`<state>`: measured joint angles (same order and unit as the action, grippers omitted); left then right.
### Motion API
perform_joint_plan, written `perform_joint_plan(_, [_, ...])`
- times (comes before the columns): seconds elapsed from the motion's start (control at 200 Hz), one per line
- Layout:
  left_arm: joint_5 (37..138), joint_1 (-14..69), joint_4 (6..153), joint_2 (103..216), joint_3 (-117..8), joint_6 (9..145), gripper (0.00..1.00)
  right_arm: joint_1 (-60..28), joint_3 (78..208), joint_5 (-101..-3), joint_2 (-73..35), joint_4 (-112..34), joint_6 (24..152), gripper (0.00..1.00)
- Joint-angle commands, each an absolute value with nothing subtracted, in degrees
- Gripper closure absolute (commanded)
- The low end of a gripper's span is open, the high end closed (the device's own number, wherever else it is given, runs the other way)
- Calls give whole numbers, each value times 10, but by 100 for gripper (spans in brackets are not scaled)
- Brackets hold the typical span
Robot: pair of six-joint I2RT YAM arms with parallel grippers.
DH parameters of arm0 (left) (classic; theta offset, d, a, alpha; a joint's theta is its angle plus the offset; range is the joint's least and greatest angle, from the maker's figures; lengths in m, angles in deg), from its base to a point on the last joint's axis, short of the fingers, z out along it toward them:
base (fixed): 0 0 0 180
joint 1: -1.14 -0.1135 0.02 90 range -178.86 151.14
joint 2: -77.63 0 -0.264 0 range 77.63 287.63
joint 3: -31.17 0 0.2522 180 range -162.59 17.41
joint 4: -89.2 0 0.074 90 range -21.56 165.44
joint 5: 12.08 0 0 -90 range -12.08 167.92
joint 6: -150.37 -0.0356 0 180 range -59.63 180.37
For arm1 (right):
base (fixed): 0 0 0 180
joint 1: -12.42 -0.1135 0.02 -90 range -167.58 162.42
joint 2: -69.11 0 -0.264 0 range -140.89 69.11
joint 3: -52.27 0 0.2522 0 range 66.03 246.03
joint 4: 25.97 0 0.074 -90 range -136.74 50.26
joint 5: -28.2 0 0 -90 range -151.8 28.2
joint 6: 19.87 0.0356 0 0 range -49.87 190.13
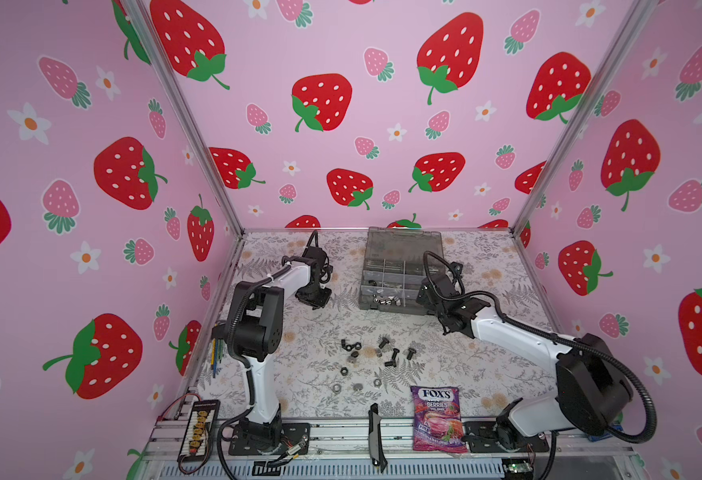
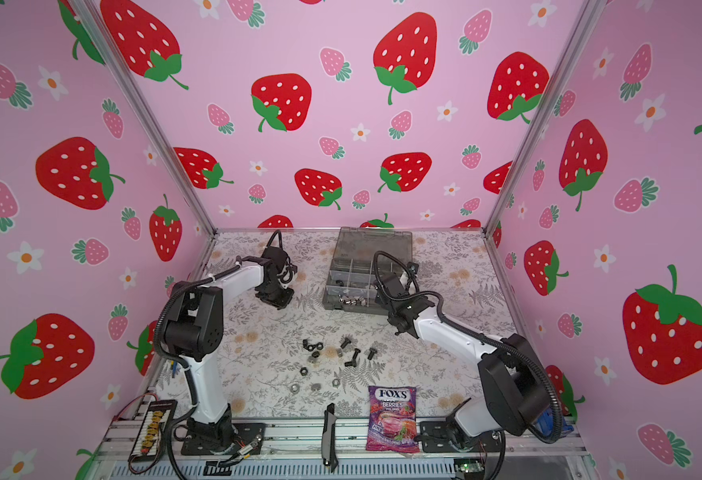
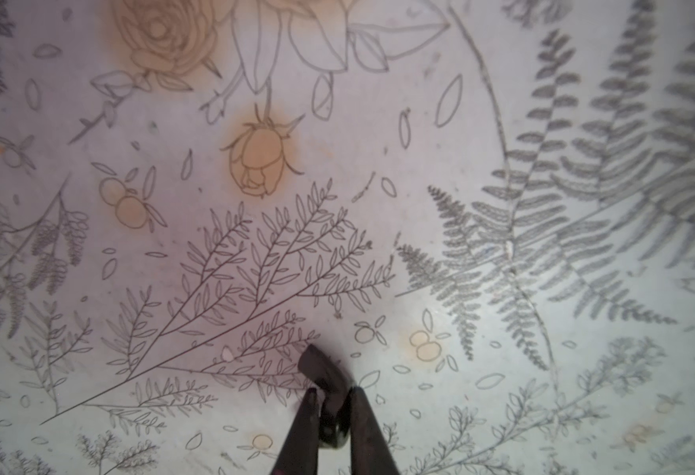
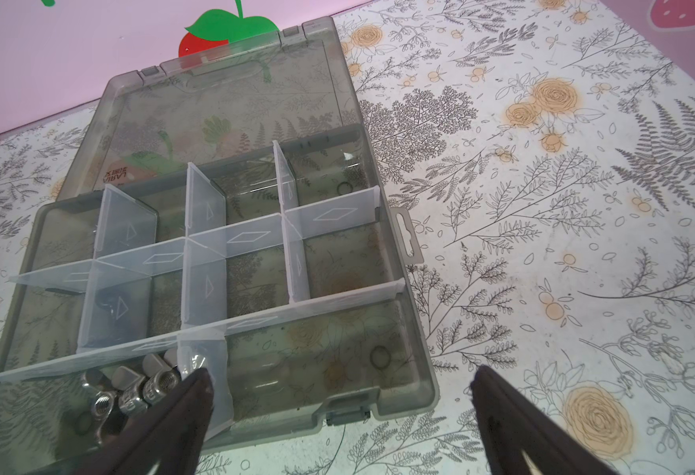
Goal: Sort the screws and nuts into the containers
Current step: 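Lower the left gripper and grasp the black wing nut, then lift the black wing nut and carry it over the organizer box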
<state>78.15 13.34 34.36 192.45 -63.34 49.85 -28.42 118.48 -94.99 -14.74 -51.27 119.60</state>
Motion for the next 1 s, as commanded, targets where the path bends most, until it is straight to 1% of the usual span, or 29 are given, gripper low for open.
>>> perform_joint_plan(0.0, [794,130,313,1933,-629,490,100,-281,1197,-958,-152,-515,1207,0])
perform_joint_plan(0.145, [810,130,315,1919,-620,496,100,-281,1195,-960,-150,-515,1207,0])
perform_joint_plan(0.41, [854,135,349,1851,-605,519,100,-281,1190,-963,-144,-513,1208,0])
perform_joint_plan(0.475, [872,141,360,1836,-606,527,100,-282,1188,-963,-143,-512,1210,0])
perform_joint_plan(0.635, [873,176,391,1815,-625,584,100,-282,1181,-965,-138,-513,1214,0])
perform_joint_plan(0.76, [885,210,433,1827,-661,669,100,-282,1176,-971,-135,-517,1219,0])
perform_joint_plan(0.885, [862,255,463,1861,-713,722,100,-281,1172,-974,-128,-522,1222,0])
perform_joint_plan(0.915, [843,262,466,1872,-729,736,100,-281,1171,-975,-126,-522,1222,0])
perform_joint_plan(0.995, [854,273,480,1899,-763,774,100,-281,1165,-978,-119,-523,1223,0])
